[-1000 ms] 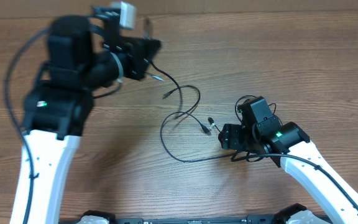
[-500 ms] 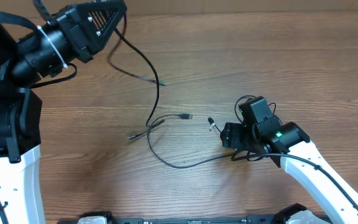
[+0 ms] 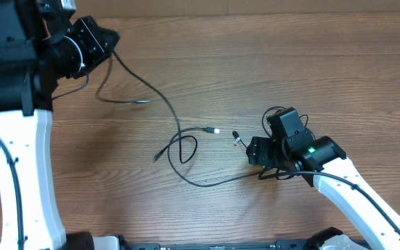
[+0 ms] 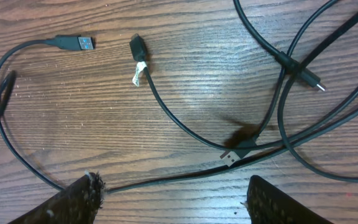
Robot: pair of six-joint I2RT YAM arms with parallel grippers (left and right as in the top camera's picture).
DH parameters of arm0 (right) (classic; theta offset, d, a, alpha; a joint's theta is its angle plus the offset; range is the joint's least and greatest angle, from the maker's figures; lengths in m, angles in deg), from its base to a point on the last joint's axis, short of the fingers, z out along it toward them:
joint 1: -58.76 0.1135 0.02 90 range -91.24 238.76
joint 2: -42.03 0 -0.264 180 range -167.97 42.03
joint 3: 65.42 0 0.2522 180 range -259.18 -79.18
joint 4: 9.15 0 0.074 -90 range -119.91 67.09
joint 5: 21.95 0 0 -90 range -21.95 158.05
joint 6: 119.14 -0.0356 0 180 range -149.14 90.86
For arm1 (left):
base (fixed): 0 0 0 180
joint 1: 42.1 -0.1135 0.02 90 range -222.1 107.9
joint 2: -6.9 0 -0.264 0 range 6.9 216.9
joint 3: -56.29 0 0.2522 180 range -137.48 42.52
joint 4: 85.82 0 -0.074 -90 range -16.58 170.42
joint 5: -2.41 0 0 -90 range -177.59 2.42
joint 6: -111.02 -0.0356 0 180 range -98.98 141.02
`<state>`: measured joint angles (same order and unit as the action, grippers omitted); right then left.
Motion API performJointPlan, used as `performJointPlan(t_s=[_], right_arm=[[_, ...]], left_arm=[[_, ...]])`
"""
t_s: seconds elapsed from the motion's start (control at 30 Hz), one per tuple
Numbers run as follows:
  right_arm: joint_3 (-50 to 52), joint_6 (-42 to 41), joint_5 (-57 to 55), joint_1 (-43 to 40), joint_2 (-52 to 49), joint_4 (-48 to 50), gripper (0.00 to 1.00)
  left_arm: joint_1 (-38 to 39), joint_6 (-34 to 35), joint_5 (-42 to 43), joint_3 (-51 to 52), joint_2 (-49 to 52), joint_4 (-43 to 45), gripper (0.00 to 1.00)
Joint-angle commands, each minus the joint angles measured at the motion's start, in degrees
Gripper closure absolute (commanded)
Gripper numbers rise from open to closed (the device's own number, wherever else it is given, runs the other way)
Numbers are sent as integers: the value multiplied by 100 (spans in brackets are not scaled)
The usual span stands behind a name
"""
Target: Untangle cables
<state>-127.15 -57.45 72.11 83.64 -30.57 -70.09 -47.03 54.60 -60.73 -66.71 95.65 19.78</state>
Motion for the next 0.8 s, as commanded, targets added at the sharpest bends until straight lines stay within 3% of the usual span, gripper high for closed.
performJointPlan(t_s=[0.0,0.13,0.17,0.2,0.23,0.27,0.37,0.53,0.77], right_arm=[[-90,-20,-55,13,4,37,27],[-90,-20,-55,13,4,37,27],[-90,-20,-57,13,2,37,27],[-90,-20,-55,13,4,37,27],[-90,-20,-57,13,4,37,27],[-90,-20,-55,13,4,37,27],[-90,-20,-57,13,4,39,27],[-90,-20,-57,13,2,55,28],[-90,-20,-55,13,4,50,28]], left_arm=[[-31,-407,-1963,-37,343,-317,96],[-31,-404,-2264,-37,802,-713,96],[-28,-402,-2214,-37,892,-782,91],[-28,-407,-2133,-37,981,-848,79],[-28,-407,-2013,-37,1062,-916,59],[-26,-407,-1884,-37,1139,-981,49],[50,-723,-1311,-37,1392,-1244,35],[393,-1241,-1156,-37,1731,-1812,32],[1202,-1276,-2291,184,1950,-2472,34]])
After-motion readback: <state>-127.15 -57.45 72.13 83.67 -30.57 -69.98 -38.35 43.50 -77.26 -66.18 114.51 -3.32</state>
